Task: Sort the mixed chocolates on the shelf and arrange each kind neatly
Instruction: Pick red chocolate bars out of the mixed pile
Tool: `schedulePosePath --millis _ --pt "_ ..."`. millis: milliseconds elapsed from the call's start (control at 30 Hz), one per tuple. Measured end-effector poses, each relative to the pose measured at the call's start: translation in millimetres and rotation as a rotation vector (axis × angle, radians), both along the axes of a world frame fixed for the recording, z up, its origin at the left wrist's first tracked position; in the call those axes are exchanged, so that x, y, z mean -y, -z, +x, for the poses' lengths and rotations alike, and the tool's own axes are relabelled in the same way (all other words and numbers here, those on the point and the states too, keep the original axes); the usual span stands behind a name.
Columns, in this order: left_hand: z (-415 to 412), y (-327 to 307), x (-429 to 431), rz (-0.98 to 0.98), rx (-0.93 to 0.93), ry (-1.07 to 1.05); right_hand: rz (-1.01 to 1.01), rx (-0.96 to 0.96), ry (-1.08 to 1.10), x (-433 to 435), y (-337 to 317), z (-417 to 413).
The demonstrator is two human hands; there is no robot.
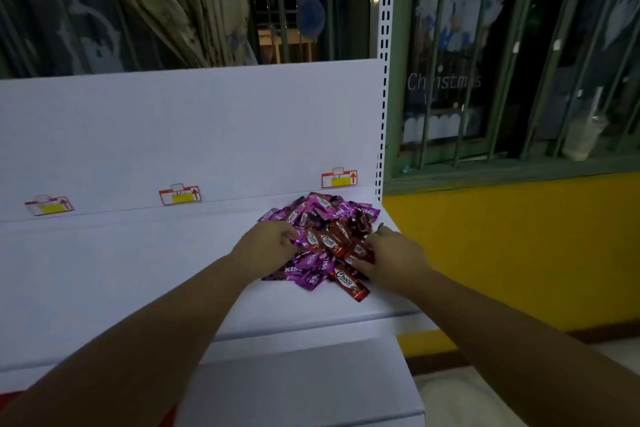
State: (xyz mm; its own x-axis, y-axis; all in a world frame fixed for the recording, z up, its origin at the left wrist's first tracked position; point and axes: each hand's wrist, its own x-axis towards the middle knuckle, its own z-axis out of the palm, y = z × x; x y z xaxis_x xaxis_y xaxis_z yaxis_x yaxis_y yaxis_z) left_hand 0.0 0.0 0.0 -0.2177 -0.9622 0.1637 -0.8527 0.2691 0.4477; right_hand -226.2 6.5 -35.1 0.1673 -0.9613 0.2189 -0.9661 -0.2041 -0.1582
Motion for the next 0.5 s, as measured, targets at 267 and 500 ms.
schedulePosePath --millis 267,500 --pt "-41 22 -14 -0.279 0.312 0.401 0.073 0.15 0.094 13 6 1" --pt "-54 43 -4 -0.375 0.517 0.515 0.131 0.402 0.122 16 7 -3"
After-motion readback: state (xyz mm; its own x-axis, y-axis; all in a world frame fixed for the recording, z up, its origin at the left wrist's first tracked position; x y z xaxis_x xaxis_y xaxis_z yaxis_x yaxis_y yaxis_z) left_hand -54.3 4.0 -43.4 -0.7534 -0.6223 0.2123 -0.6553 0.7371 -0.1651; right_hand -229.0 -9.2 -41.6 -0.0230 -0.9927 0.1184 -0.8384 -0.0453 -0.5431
